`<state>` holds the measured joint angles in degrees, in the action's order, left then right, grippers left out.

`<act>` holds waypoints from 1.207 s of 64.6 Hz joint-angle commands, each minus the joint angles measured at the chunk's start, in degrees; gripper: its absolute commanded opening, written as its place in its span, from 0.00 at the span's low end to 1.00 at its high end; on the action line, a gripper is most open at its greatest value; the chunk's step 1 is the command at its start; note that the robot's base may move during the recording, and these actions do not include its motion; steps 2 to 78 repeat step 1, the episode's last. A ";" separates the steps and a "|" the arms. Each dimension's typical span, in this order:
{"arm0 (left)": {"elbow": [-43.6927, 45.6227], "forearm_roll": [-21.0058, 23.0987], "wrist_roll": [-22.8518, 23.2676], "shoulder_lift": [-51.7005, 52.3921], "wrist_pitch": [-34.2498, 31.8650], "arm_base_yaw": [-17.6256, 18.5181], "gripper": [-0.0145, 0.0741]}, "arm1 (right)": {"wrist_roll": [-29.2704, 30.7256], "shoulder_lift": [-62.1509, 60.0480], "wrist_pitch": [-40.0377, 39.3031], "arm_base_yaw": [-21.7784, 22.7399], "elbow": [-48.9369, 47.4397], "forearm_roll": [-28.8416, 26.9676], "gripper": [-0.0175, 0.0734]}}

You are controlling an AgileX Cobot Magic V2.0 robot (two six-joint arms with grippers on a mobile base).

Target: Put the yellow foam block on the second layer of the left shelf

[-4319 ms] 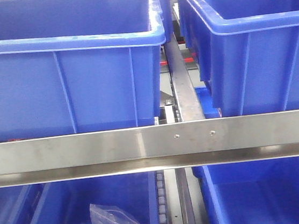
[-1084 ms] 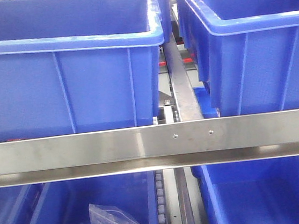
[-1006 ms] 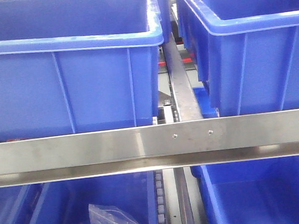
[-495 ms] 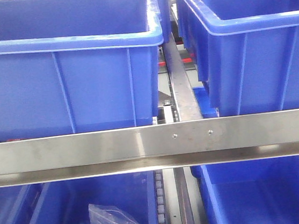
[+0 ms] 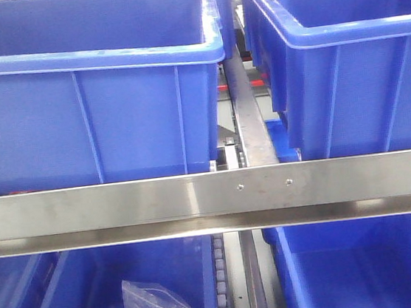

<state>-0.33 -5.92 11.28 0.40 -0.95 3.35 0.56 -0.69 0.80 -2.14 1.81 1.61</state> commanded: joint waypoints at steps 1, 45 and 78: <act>-1.51 0.22 0.26 0.94 -5.03 0.34 0.32 | 0.25 -1.00 -4.76 0.27 -1.31 0.53 0.25; -1.51 0.22 0.26 0.94 -5.03 0.34 0.32 | 0.25 -1.00 -4.76 0.27 -1.31 0.53 0.25; -1.51 0.22 0.26 0.94 -5.03 0.34 0.32 | 0.25 -1.00 -4.76 0.27 -1.31 0.53 0.25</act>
